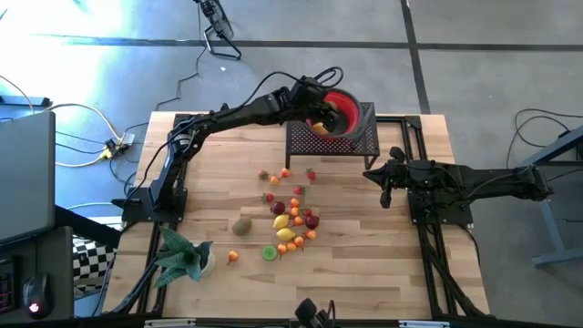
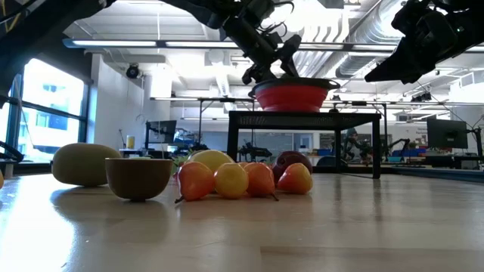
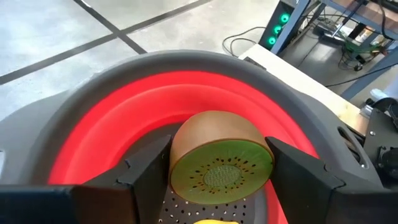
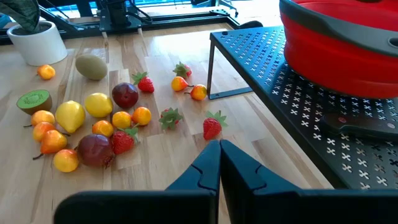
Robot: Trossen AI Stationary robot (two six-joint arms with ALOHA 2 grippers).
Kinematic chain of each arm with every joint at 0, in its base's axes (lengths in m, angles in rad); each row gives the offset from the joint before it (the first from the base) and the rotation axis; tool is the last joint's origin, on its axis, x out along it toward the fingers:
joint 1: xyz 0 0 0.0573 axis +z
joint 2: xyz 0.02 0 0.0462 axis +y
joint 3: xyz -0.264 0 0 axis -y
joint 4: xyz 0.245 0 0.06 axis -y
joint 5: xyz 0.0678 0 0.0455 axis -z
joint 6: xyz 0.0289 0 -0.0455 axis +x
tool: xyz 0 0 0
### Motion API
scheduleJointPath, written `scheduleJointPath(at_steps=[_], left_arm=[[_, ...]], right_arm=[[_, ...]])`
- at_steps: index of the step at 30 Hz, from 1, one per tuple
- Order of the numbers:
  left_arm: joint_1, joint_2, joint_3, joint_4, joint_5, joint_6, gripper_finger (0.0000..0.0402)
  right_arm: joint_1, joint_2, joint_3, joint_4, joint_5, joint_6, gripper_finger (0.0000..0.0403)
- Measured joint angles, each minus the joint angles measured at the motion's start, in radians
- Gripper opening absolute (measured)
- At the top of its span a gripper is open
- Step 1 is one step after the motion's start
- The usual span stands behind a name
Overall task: Pick & Place Fruit
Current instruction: Put the half kiwi into the strainer on the shelf, then put the pomegranate into the strainer on the shelf
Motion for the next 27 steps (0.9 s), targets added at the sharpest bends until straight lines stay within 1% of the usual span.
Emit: scheduleJointPath(at_steps=[2,8,13,18,20,27], left_arm=[[0.0,0.0,0.0,-0.001,0.02,0.0,0.0239],[0.0,0.0,0.0,-0.003,0.024,0.002,0.0239],[0.0,0.0,0.0,-0.005,0.025,0.035,0.0239],[0.0,0.0,0.0,-0.036,0.027,0.055,0.0242],[0.0,0.0,0.0,-0.051,0.031,0.056,0.0253],[0.0,0.0,0.0,-0.063,0.045,0.09,0.0321]], right_arm=[[0.0,0.0,0.0,0.0,0.0,0.0,0.0003],[0.0,0.0,0.0,0.0,0.0,-0.007,0.0003],[0.0,0.0,0.0,0.0,0.0,-0.025,0.0003],[0.0,0.0,0.0,0.0,0.0,-0.026,0.0003],[0.0,0.0,0.0,0.0,0.0,-0.026,0.0003],[0.0,0.0,0.0,0.0,0.0,-0.026,0.0003]])
